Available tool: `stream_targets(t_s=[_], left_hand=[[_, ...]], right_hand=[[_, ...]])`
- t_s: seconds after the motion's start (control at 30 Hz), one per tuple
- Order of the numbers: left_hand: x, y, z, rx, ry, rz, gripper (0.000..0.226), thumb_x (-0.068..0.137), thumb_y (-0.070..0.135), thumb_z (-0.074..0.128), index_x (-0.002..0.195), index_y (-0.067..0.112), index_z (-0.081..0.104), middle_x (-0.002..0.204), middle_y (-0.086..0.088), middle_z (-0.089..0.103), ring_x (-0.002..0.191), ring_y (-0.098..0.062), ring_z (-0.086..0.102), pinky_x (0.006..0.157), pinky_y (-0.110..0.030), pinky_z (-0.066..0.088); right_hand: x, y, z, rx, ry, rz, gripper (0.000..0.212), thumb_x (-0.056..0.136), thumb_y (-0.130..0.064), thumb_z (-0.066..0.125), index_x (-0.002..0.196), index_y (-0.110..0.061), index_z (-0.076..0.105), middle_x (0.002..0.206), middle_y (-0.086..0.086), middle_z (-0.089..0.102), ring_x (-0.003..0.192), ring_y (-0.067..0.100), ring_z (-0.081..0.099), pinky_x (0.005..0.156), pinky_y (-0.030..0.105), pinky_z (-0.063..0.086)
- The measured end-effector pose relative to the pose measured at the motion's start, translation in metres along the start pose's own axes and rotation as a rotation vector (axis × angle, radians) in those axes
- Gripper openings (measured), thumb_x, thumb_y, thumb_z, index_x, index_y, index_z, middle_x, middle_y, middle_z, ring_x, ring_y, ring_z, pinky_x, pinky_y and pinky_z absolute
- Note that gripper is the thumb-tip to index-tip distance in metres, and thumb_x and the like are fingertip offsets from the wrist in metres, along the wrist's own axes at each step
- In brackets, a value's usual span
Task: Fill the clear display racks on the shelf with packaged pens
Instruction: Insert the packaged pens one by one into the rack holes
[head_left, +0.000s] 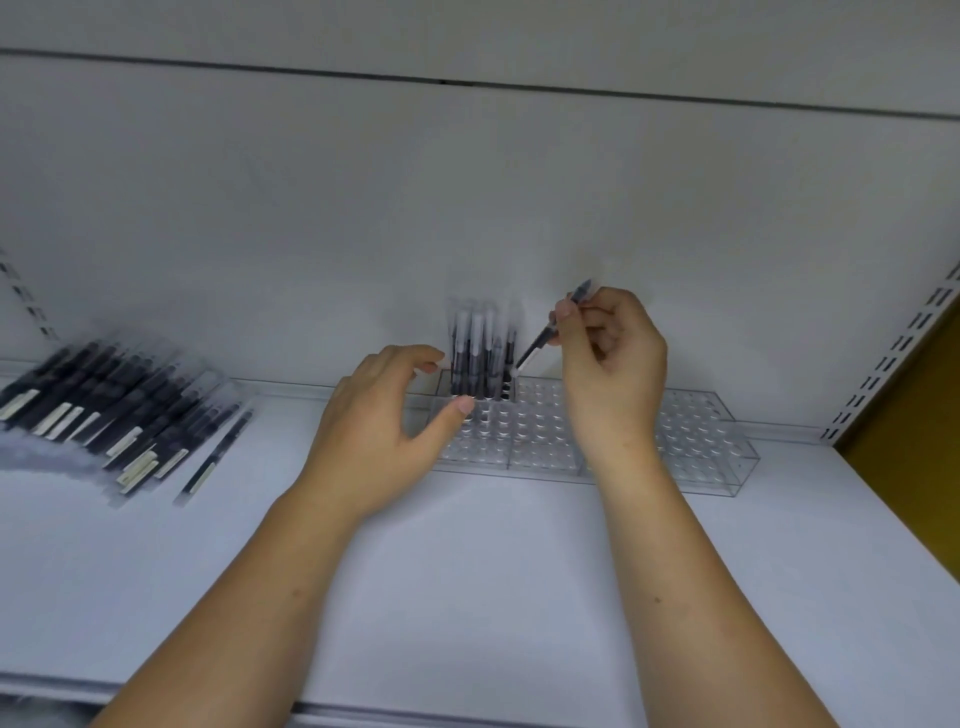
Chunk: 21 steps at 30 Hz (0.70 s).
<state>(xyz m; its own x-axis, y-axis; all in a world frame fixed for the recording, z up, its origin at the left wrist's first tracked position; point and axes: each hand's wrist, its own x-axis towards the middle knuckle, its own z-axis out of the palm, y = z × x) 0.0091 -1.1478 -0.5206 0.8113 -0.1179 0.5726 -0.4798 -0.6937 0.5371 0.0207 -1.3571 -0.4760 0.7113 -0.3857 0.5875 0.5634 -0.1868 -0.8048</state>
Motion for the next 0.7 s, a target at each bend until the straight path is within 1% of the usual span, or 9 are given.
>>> stream_targets(t_s=[0.07, 0.13, 0.2, 0.23, 0.37, 0.5, 0.63, 0.7], left_hand=[[0.000, 0.000, -0.001, 0.020, -0.021, -0.030, 0.060, 0.091, 0.070, 0.054, 0.139, 0.035, 0.051, 0.131, 0.020, 0.056, 0.126, -0.008, 0.053, 0.106, -0.047, 0.046], [0.000, 0.000, -0.001, 0.055, -0.053, -0.050, 0.070, 0.089, 0.075, 0.051, 0.146, 0.035, 0.045, 0.141, 0.018, 0.053, 0.133, -0.009, 0.048, 0.110, -0.047, 0.043], [0.000, 0.001, -0.001, 0.081, -0.069, -0.064, 0.076, 0.088, 0.078, 0.049, 0.150, 0.035, 0.041, 0.146, 0.016, 0.051, 0.137, -0.010, 0.045, 0.112, -0.045, 0.041], [0.000, 0.001, -0.001, 0.088, -0.074, -0.070, 0.077, 0.087, 0.078, 0.049, 0.151, 0.035, 0.040, 0.147, 0.015, 0.050, 0.137, -0.010, 0.045, 0.112, -0.044, 0.040], [0.000, 0.000, 0.000, 0.088, -0.087, -0.084, 0.078, 0.088, 0.079, 0.050, 0.152, 0.036, 0.037, 0.149, 0.016, 0.049, 0.138, -0.010, 0.045, 0.112, -0.044, 0.040], [0.000, 0.000, 0.000, 0.093, -0.084, -0.085, 0.076, 0.090, 0.074, 0.055, 0.152, 0.035, 0.037, 0.149, 0.015, 0.049, 0.138, -0.010, 0.046, 0.112, -0.044, 0.040], [0.001, 0.000, 0.001, 0.095, -0.092, -0.087, 0.077, 0.089, 0.076, 0.054, 0.152, 0.035, 0.038, 0.148, 0.015, 0.050, 0.136, -0.011, 0.047, 0.111, -0.046, 0.041], [0.001, 0.000, 0.001, 0.098, -0.097, -0.089, 0.077, 0.089, 0.077, 0.054, 0.151, 0.035, 0.038, 0.148, 0.016, 0.051, 0.135, -0.011, 0.047, 0.111, -0.046, 0.042]], right_hand=[[0.001, 0.005, 0.000, -0.057, -0.006, -0.022, 0.006, 0.096, -0.022, 0.068, 0.096, -0.025, 0.064, 0.085, -0.001, 0.073, 0.081, 0.025, 0.072, 0.077, 0.046, 0.060], [0.001, 0.007, 0.002, -0.110, -0.033, -0.039, 0.010, 0.097, -0.021, 0.069, 0.095, -0.028, 0.062, 0.085, -0.003, 0.073, 0.081, 0.021, 0.072, 0.074, 0.037, 0.059], [0.001, 0.010, 0.004, -0.164, -0.061, -0.048, 0.013, 0.097, -0.020, 0.069, 0.094, -0.030, 0.060, 0.085, -0.004, 0.073, 0.080, 0.017, 0.072, 0.072, 0.027, 0.056], [0.001, 0.011, 0.005, -0.189, -0.073, -0.048, 0.014, 0.098, -0.020, 0.069, 0.094, -0.030, 0.060, 0.085, -0.005, 0.072, 0.080, 0.015, 0.071, 0.072, 0.024, 0.055], [0.002, 0.014, 0.007, -0.225, -0.109, -0.036, 0.014, 0.098, -0.018, 0.068, 0.090, -0.027, 0.061, 0.082, -0.006, 0.070, 0.078, 0.013, 0.070, 0.071, 0.022, 0.055], [0.003, 0.019, 0.011, -0.264, -0.169, -0.033, 0.007, 0.097, -0.018, 0.069, 0.092, -0.020, 0.065, 0.079, -0.009, 0.069, 0.074, 0.009, 0.068, 0.068, 0.022, 0.054], [0.002, 0.024, 0.015, -0.346, -0.237, -0.041, 0.008, 0.096, -0.020, 0.072, 0.094, -0.013, 0.068, 0.077, -0.011, 0.067, 0.070, 0.002, 0.063, 0.065, 0.018, 0.052], [0.001, 0.025, 0.016, -0.382, -0.255, -0.022, 0.010, 0.095, -0.020, 0.073, 0.095, -0.011, 0.070, 0.075, -0.012, 0.065, 0.067, -0.003, 0.060, 0.063, 0.013, 0.049]])
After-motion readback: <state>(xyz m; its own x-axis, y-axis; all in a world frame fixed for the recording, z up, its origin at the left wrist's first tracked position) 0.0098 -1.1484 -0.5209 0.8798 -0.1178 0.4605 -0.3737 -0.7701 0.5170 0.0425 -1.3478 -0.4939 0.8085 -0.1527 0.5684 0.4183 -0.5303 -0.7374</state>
